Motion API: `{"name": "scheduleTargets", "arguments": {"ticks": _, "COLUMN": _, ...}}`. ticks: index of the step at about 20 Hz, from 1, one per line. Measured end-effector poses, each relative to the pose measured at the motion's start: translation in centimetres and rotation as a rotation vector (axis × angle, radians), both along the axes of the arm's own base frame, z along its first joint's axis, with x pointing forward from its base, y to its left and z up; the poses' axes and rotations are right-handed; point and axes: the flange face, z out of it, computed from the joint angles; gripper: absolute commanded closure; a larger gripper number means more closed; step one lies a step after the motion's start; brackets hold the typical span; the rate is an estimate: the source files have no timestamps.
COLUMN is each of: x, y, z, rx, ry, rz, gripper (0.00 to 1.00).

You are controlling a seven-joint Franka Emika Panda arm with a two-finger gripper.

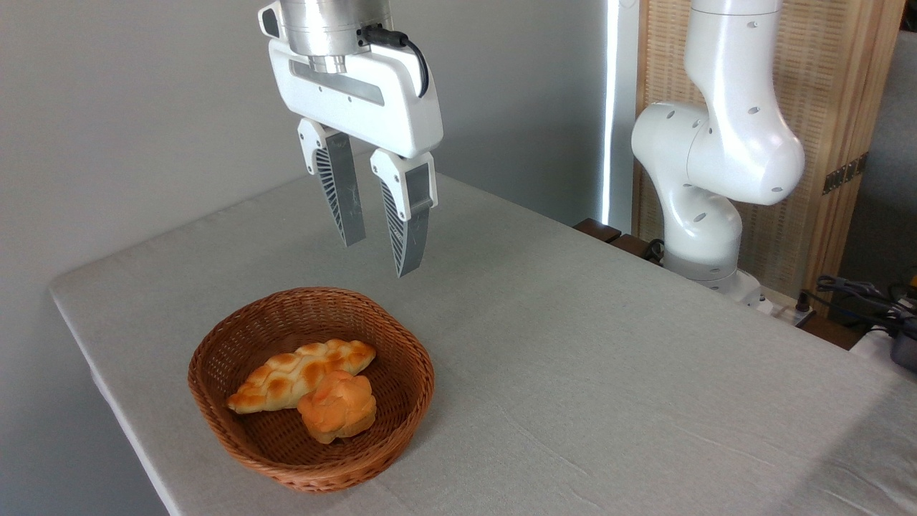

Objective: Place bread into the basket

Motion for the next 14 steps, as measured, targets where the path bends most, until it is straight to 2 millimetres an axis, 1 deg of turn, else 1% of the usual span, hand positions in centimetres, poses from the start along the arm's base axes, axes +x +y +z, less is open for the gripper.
{"name": "scheduleTargets", "arguments": {"ticks": 3, "x": -0.1, "y": -1.0, "z": 0.0, "rx": 0.001, "ry": 0.010, "rz": -0.015, "gripper": 0.00}}
{"name": "scheduleTargets", "arguments": {"ticks": 5, "x": -0.2, "y": -1.4, "z": 0.3, "rx": 0.002, "ry": 0.025, "rz": -0.020, "gripper": 0.00}}
{"name": "scheduleTargets", "arguments": {"ticks": 7, "x": -0.1, "y": -1.3, "z": 0.5, "rx": 0.002, "ry": 0.025, "rz": -0.019, "gripper": 0.00}}
{"name": "scheduleTargets", "arguments": {"ticks": 14, "x": 0.2, "y": -1.0, "z": 0.1, "rx": 0.002, "ry": 0.033, "rz": -0.012, "gripper": 0.00}}
